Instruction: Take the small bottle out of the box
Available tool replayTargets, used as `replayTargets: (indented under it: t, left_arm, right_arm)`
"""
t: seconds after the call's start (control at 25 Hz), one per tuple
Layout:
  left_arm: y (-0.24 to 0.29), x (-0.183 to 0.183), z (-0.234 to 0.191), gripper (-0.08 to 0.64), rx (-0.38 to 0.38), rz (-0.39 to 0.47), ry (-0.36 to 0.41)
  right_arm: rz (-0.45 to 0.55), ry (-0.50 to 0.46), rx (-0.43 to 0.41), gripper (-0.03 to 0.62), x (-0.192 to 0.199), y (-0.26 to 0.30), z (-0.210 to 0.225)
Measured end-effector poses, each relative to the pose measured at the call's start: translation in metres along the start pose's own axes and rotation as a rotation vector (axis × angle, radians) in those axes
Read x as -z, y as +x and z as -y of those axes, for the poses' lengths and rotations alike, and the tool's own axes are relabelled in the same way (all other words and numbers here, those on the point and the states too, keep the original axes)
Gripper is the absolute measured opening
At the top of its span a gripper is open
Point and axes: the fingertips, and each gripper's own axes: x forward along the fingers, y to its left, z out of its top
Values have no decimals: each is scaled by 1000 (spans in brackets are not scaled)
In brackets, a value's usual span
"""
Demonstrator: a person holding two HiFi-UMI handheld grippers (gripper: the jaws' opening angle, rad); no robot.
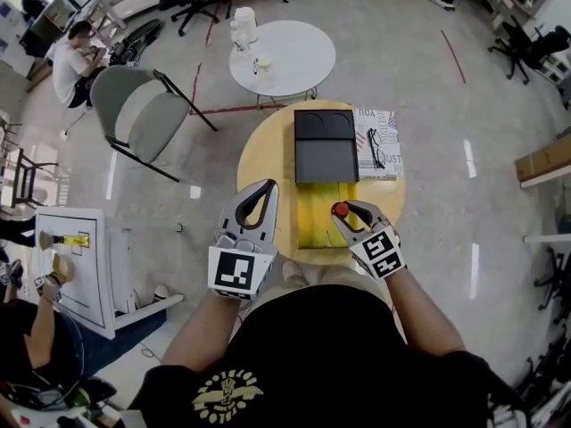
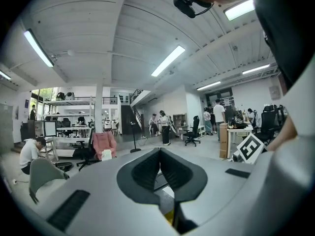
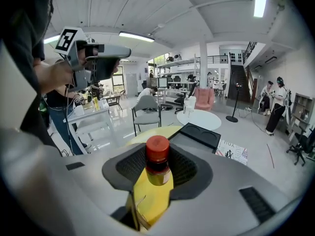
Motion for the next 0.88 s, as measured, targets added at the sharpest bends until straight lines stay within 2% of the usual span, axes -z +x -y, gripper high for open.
replayTargets:
  t: [0.36, 0.6, 0.88]
  left_arm:
    - [-7, -21, -4, 17, -4, 14, 10]
    - [-14, -32, 4, 17, 29, 19, 6]
    - [-21, -37, 0, 17, 22, 21, 3]
  right_arm:
    - [55, -20, 8, 153, -57, -44, -8]
    - [125, -7, 4, 152, -102, -75, -13]
    - [189, -18, -8, 152, -141, -100, -26]
